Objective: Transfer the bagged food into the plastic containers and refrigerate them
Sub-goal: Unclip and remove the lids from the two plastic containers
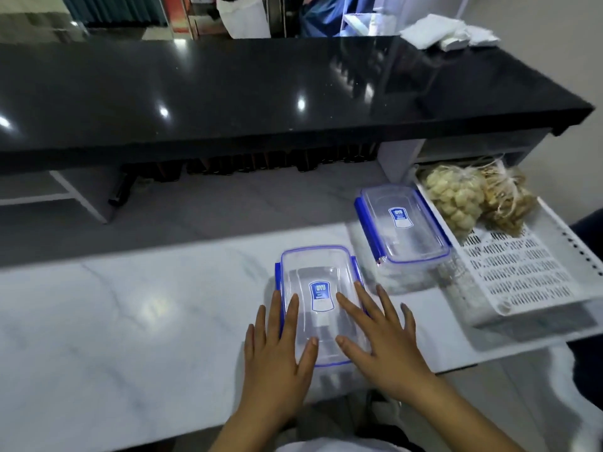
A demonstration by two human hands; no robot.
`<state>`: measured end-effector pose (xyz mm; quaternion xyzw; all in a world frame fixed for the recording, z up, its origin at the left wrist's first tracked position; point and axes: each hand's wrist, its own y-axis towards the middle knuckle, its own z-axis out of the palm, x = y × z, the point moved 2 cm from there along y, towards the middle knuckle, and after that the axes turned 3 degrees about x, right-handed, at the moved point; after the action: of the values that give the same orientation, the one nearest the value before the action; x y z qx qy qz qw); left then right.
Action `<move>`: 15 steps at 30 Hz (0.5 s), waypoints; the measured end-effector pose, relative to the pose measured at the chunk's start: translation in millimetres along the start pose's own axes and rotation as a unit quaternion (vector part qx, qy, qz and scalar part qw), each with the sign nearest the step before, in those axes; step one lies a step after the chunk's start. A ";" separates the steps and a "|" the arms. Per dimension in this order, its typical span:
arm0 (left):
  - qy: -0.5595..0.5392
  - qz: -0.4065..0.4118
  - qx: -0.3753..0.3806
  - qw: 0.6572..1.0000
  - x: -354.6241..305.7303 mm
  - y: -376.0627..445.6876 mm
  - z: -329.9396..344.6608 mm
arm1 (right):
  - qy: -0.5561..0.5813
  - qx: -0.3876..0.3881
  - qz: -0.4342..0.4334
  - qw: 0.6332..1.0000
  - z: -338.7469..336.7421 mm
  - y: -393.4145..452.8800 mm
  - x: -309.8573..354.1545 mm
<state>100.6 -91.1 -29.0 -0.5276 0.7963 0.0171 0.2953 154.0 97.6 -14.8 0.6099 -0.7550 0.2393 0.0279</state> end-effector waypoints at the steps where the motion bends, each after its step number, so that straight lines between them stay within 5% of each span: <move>1: -0.008 0.009 0.003 1.000 1.5 -5.7 0.0 | -0.004 0.005 0.000 1.000 0.4 -4.1 0.5; 10: -0.265 0.073 0.030 0.961 20.8 -15.4 -17.6 | 0.167 -0.004 -0.032 0.985 3.2 -14.9 0.5; 15: -0.446 -0.065 0.010 0.892 33.9 -9.3 -42.6 | 0.460 -0.040 0.035 0.886 -22.7 -14.7 -5.6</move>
<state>80.1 -137.8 -7.7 -0.5122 0.5446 0.2236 0.6254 163.5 109.6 8.2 0.4026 -0.6877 0.4631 0.3881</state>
